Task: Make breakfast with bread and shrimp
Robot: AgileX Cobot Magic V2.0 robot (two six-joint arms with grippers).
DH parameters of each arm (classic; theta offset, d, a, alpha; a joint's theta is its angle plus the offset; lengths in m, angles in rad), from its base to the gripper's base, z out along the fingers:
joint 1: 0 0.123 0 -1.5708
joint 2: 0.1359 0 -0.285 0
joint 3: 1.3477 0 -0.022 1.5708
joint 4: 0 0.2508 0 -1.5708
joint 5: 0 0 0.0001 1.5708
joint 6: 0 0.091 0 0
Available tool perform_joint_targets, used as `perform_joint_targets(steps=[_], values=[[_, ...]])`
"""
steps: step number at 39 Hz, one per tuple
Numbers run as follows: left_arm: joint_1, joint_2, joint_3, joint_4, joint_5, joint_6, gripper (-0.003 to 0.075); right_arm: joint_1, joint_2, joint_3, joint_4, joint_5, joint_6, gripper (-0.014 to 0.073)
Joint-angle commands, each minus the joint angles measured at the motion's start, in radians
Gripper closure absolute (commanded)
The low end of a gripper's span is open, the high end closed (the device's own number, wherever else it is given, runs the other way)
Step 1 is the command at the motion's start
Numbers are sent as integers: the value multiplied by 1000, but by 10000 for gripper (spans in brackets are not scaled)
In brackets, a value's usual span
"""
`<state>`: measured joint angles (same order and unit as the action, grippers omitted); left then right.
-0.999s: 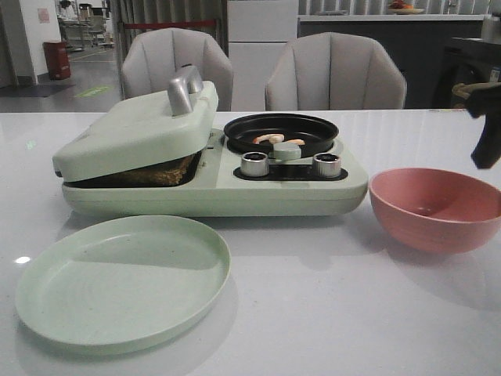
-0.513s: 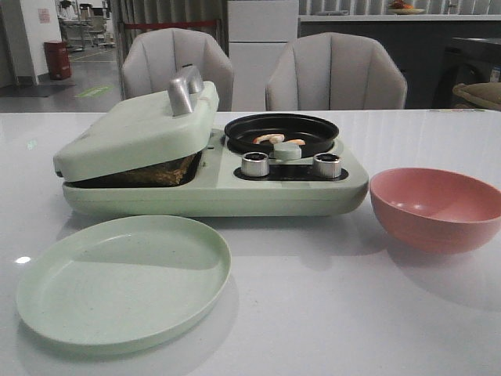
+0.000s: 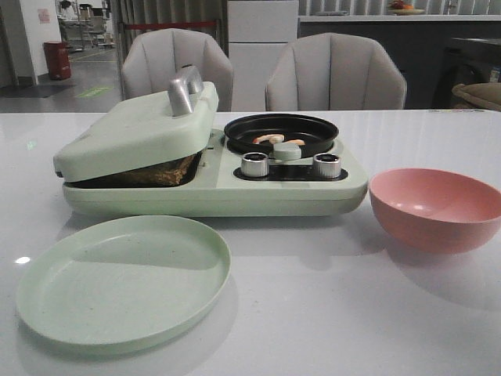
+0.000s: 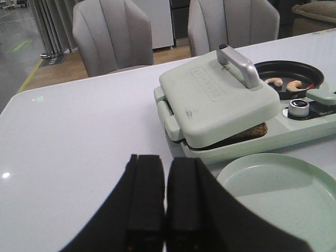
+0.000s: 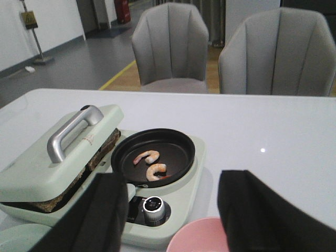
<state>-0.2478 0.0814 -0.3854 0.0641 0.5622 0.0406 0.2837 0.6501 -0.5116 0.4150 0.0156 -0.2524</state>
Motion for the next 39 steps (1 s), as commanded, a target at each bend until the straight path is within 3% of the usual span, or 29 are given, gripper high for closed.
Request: perform_joint_targets(steps=[1,6,12,17,20,26,39], values=[[-8,12,-25,-8,-75,-13,607,2,-87,42,11,-129,-4,104],[-8,12,-25,-8,-75,-13,607,2,-191,101,8,-85,-5,104],[-8,12,-25,-8,-75,-13,607,2,-268,113,-28,105,-6,104],[-8,12,-25,-8,-75,-13,606,2,-280,113,-29,179,-6,108],[-8,12,-25,-8,-75,-13,607,2,-280,113,-33,186,-28,161],[-8,12,-25,-8,-75,-13,607,2,-280,113,-91,179,-59,454],[-8,12,-25,-8,-75,-13,607,2,-280,113,-105,194,-58,441]])
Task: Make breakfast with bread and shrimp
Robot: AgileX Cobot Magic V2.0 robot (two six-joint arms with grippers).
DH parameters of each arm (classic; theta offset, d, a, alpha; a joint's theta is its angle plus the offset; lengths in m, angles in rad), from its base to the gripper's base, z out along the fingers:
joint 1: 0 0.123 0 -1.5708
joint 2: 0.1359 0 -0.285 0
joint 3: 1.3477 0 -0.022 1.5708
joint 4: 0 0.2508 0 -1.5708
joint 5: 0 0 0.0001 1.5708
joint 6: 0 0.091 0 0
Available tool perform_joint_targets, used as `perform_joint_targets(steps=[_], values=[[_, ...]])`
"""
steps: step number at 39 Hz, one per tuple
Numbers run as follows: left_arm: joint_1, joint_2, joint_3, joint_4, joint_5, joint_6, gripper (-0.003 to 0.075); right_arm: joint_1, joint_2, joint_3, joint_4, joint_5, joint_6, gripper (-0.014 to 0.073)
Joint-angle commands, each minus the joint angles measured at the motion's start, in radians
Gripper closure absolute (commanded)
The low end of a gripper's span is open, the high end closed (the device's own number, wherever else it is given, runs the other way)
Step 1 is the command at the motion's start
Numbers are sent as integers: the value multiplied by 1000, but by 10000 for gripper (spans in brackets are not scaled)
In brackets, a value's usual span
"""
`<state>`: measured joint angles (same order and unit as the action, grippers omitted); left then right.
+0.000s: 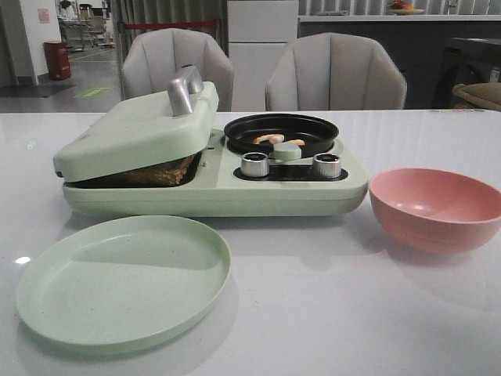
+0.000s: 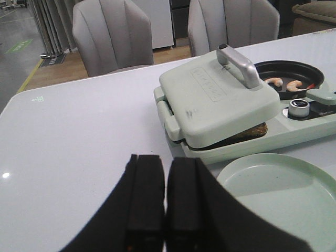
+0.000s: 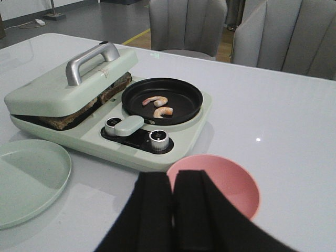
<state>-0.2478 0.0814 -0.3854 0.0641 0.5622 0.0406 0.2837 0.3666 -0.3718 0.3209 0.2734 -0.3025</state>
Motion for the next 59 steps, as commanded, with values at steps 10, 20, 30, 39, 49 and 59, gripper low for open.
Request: perform_joint_targets(steps=[10,20,30,39,49,59], values=[[-8,12,-25,-8,-75,-13,606,1,4,-27,-10,-61,-8,441],[-8,12,-25,-8,-75,-13,606,1,4,-27,-10,-61,-8,441],[-8,12,-14,-8,-82,-13,607,1,4,-27,-10,-61,-8,441],[116,12,132,-55,-353,-13,607,1,4,-27,-10,-61,-8,441],[227,12,273,12,-607,-179,607,1,4,-27,-10,-61,-8,441],[227,12,349,48,-672,-212,607,1,4,-27,-10,-61,-8,441]])
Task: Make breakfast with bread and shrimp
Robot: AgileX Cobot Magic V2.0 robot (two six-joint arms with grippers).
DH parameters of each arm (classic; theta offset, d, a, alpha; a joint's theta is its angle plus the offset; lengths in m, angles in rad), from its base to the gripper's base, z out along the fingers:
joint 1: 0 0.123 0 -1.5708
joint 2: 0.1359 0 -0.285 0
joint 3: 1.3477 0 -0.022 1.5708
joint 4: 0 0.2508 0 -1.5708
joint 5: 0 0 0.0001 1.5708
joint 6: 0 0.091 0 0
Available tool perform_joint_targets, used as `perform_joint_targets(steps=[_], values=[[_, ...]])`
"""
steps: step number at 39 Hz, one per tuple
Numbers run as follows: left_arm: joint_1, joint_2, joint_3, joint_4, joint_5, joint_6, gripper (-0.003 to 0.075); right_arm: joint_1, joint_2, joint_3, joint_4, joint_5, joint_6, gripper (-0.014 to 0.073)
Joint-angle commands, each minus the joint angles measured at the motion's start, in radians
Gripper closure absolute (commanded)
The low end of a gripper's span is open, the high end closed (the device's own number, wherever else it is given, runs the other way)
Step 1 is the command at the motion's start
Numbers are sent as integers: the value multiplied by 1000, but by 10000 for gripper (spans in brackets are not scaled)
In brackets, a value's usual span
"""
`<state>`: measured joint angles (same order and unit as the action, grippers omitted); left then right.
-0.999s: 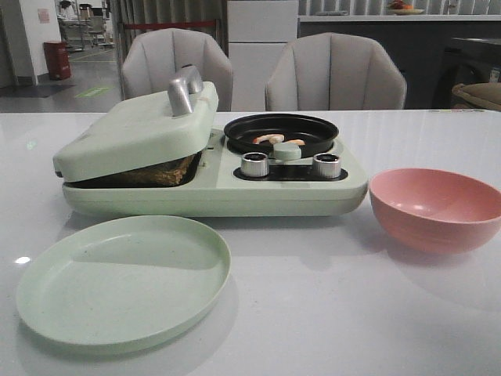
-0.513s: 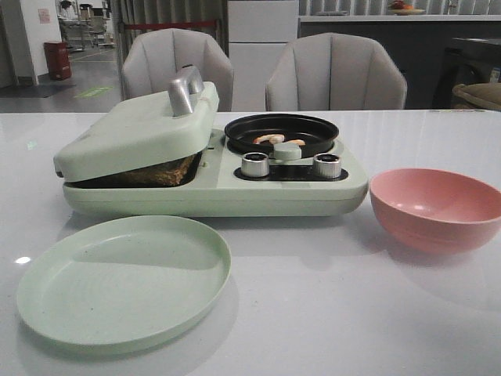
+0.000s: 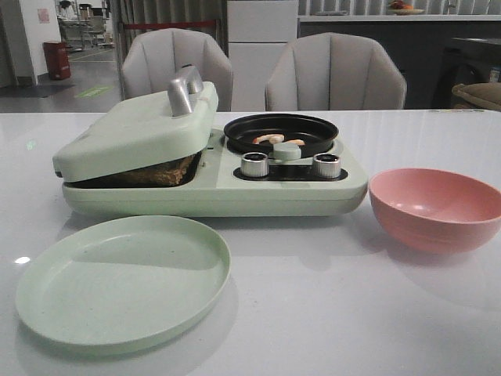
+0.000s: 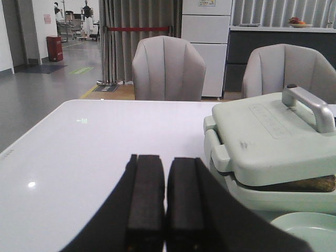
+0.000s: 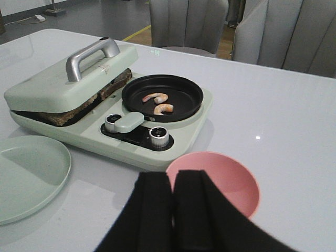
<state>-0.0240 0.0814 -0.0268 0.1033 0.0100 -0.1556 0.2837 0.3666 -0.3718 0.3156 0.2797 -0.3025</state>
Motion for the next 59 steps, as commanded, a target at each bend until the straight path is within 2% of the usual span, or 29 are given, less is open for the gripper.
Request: perform_joint_targets(steps=[1,6,10,17,23,59], values=[[3,12,2,16,-138,-16,606,1,4,-27,-4,-67,-8,441],[3,-31,54,29,-247,-16,606,1,4,-27,-4,-67,-8,441],[1,-109,54,29,-192,-16,607,1,4,-27,-4,-67,-8,441],[-23,-104,54,25,-172,-16,607,1,4,-27,-4,-65,-8,441],[-59,-104,54,27,-172,-16,606,1,4,-27,-4,-62,-8,441],[-56,-104,54,27,-172,-16,607,1,4,-27,-4,-62,-8,441]])
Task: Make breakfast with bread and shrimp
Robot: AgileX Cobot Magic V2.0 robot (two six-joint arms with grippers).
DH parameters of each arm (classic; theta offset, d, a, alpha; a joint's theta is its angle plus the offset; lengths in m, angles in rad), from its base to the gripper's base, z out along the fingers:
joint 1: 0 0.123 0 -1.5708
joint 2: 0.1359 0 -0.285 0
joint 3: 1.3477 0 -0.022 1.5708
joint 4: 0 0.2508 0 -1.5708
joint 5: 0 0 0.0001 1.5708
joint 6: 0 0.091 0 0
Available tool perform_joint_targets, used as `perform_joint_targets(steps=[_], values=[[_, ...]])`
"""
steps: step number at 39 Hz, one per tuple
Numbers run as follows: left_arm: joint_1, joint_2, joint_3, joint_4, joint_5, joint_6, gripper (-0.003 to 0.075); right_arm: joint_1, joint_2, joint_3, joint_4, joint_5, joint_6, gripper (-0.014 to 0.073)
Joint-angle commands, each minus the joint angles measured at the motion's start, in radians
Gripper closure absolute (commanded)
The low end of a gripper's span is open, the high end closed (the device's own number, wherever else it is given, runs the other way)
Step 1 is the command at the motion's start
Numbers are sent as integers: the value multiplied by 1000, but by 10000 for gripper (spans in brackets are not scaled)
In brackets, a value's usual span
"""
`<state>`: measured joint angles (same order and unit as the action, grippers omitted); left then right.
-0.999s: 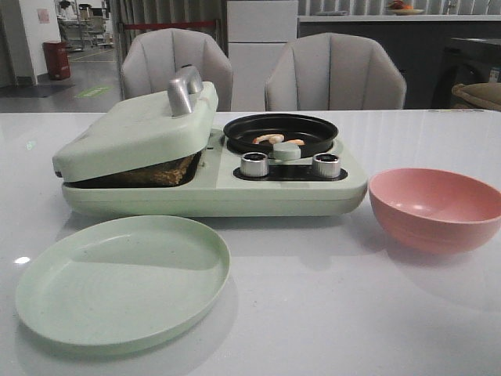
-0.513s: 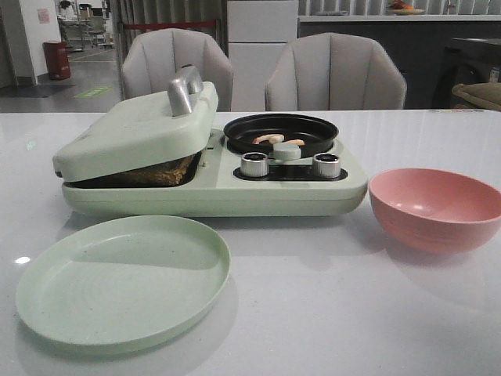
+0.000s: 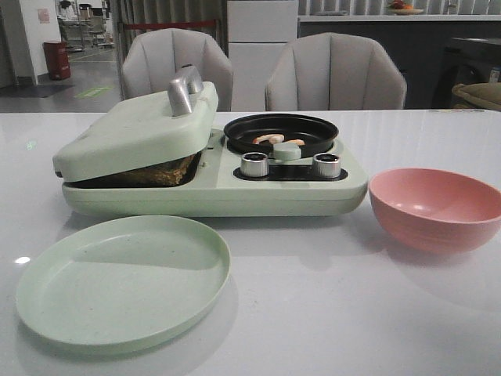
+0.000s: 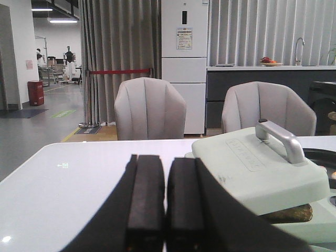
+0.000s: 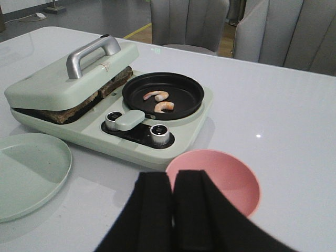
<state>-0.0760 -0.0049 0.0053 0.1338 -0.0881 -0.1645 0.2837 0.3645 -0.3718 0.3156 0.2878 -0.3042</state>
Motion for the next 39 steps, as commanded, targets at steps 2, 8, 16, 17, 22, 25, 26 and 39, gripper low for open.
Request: perform_joint_targets(steps=[2,8,16,17,22,25,26,39], values=[[-4,-18,22,-3,-74,-8,606,-4,4,-27,-20,-71,-7,441],[-4,-18,22,-3,-74,-8,607,-44,-84,-12,-133,-85,36,441],[-4,-18,22,-3,-74,-8,607,-99,-189,100,-324,-215,207,441],[-4,-18,22,-3,-74,-8,607,-107,-196,115,-330,-215,218,441],[-4,-18,22,-3,-74,-8,607,-184,-226,172,-329,-222,250,441],[-4,-18,22,-3,-74,-8,607,-216,-254,204,-329,-240,279,441],[-4,-18,22,-3,-74,-8,607,-223,-265,216,-329,-246,286,441],[-4,-18,22,-3,-74,-8,607,-226,-373,385,-330,-368,320,441]])
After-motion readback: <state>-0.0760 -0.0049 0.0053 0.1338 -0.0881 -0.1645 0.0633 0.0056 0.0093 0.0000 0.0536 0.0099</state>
